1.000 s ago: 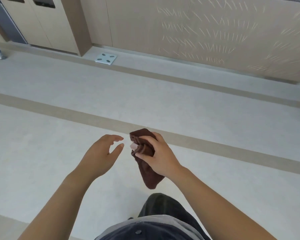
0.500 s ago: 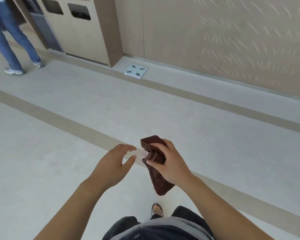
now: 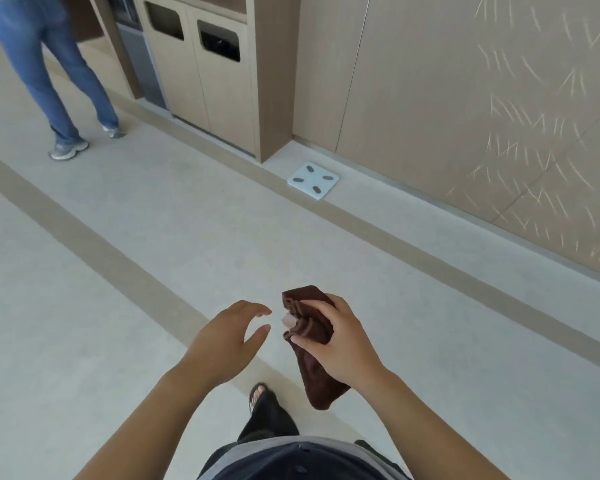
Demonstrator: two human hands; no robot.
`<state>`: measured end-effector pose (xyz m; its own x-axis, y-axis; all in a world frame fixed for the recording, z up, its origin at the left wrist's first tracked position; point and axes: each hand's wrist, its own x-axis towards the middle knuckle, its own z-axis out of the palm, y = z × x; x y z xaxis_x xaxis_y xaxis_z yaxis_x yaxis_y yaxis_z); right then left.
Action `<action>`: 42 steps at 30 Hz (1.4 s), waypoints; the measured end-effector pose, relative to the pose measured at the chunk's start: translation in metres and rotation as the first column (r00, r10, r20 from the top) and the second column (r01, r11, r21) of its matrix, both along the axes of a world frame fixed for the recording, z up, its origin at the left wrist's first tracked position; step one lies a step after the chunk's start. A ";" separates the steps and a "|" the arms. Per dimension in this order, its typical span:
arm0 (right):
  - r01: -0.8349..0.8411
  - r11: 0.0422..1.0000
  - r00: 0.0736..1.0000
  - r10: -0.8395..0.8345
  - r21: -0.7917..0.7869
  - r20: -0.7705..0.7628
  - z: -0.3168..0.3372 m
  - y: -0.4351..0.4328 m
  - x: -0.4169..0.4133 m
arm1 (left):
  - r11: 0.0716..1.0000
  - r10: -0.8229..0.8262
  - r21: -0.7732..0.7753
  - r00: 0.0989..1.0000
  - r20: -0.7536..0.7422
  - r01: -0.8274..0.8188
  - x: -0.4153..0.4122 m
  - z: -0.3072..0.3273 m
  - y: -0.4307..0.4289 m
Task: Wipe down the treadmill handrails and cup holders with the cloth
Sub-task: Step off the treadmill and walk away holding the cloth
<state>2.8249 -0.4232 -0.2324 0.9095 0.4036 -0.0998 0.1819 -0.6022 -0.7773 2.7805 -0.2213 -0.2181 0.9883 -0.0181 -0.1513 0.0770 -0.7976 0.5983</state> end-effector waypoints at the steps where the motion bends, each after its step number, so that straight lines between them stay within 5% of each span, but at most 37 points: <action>1: 0.020 1.000 1.000 -0.020 0.005 -0.003 0.004 0.010 0.025 | 1.000 -0.009 0.005 1.000 0.004 0.009 0.028 0.003 0.013; 11: 0.072 0.997 0.997 -0.072 0.020 0.003 0.016 0.111 0.266 | 0.999 -0.043 0.028 0.999 0.005 0.043 0.267 0.014 0.114; 30: -0.271 0.962 0.961 0.269 0.028 0.059 0.006 0.385 0.746 | 0.957 0.288 0.036 0.957 -0.035 -0.286 0.680 0.010 0.368; 42: -0.200 0.979 0.973 0.193 0.044 0.129 0.023 0.596 0.995 | 0.972 0.176 0.147 0.983 0.060 -0.183 0.958 0.037 0.579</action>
